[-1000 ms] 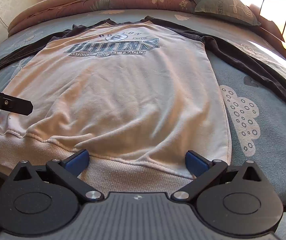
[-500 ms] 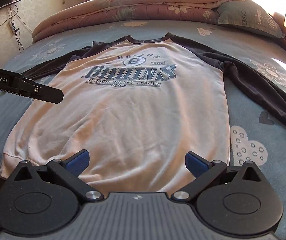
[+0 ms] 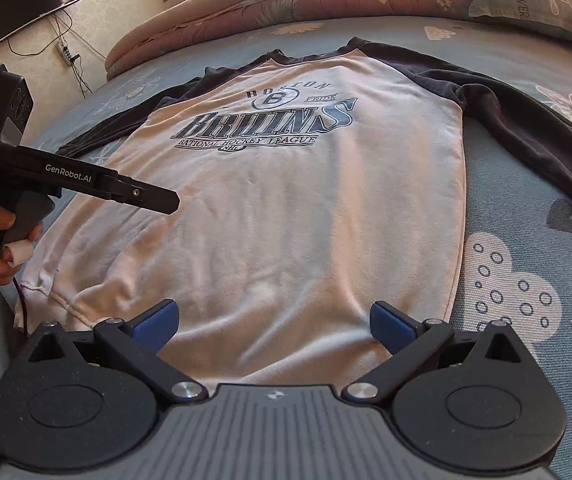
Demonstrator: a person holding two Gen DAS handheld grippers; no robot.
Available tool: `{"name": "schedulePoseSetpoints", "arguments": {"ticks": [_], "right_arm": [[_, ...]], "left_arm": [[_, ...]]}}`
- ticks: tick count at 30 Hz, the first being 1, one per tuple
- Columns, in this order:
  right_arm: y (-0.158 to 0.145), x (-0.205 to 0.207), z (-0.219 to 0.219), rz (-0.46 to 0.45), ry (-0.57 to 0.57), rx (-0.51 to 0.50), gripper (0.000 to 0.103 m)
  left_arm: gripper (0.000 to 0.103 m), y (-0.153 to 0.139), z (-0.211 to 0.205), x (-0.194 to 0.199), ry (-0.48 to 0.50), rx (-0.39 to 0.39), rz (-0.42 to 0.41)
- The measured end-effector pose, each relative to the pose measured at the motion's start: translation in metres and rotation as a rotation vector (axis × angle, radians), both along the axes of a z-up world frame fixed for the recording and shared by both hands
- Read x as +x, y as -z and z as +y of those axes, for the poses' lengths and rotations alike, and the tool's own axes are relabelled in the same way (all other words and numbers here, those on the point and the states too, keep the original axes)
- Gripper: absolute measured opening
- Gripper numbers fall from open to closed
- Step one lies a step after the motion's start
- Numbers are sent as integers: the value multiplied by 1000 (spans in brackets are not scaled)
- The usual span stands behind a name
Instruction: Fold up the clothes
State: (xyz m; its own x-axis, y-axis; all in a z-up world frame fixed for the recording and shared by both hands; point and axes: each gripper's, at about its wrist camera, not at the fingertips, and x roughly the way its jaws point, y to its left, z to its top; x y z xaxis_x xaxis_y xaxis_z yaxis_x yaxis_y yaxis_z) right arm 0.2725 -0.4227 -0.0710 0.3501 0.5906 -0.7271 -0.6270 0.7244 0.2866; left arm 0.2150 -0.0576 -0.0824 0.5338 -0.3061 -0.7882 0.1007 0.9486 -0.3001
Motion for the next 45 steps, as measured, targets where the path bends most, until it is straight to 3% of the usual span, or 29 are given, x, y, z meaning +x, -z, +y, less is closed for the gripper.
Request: {"name": "schedulePoseSetpoints", "arguments": {"ticks": [5,13,20,24,29,35,41,43,45], "right_arm": [[-2,18,-9,61,-30,33,103],[-15,47,-34,117,-41,81,103],[-67,128,-129,25,51,118,103],[-81,198,-199,68,117,168,103],[-48,248,-230,188,134,236,103],[-5,303,-262,331,144,316,95],[2,305,-259,385,101,365,95],[4,305,-258,401,86,381,103],[6,304,-256,417,70,396,103]], "left_arm": [[95,1,-6,6,-27,13,-8],[95,-11,-15,12,-38,19,-5],[95,-9,-40,22,32,-18,-9],[95,-2,-45,26,40,-3,-3],[95,0,-47,28,43,6,-13],[95,2,-51,30,48,26,-24],[95,2,-56,32,56,55,-22],[95,2,-56,32,54,54,-20],[95,3,-56,33,56,55,-23]]}}
